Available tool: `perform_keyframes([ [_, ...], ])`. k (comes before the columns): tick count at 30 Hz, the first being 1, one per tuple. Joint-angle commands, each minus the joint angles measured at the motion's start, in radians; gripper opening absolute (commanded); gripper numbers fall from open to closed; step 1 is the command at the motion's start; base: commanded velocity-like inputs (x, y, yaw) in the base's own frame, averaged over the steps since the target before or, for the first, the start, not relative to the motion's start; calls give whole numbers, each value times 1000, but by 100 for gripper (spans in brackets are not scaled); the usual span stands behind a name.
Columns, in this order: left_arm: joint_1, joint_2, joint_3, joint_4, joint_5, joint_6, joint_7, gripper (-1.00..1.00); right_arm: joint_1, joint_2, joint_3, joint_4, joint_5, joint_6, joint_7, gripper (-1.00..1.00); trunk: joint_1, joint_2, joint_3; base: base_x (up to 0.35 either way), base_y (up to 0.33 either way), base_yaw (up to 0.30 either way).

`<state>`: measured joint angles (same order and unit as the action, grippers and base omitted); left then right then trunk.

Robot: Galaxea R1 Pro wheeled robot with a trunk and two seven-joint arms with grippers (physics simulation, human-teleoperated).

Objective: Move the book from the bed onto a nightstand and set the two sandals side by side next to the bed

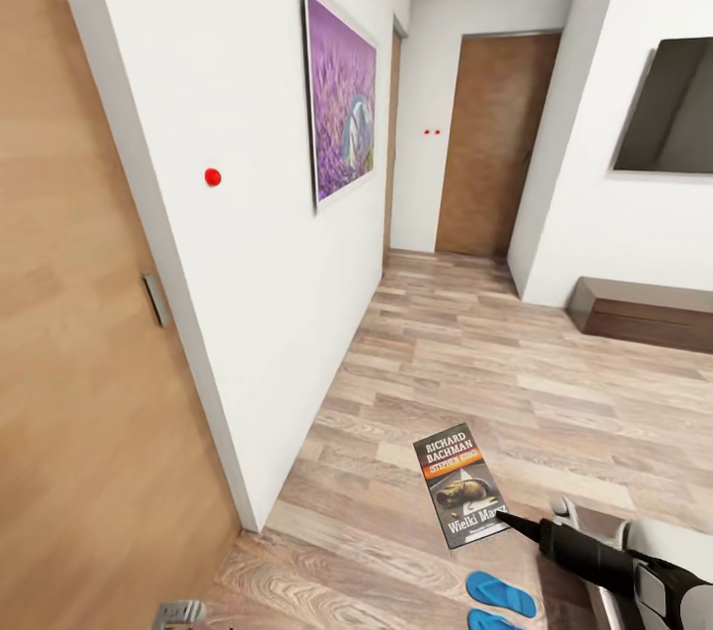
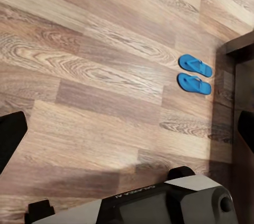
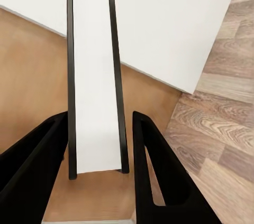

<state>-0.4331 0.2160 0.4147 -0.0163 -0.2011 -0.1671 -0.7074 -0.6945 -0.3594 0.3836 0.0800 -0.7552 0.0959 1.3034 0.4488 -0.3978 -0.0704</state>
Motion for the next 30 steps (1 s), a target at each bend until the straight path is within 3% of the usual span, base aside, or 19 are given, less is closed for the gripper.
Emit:
perform_keyframes([
  [1, -1, 0, 7, 1, -11, -6, -1, 100, -2, 0, 5, 3, -10, 10, 5, -100, 1, -2, -2, 278, 138, 0],
  [12, -1, 0, 7, 1, -11, -6, -1, 100, -2, 1, 5, 3, -10, 10, 5, -100, 1, -2, -2, 138, 51, 0],
  [30, -1, 0, 7, 1, -11, -6, 0, 100, -2, 0, 5, 3, -10, 10, 5, -100, 1, -2, -2, 323, 1, 0],
])
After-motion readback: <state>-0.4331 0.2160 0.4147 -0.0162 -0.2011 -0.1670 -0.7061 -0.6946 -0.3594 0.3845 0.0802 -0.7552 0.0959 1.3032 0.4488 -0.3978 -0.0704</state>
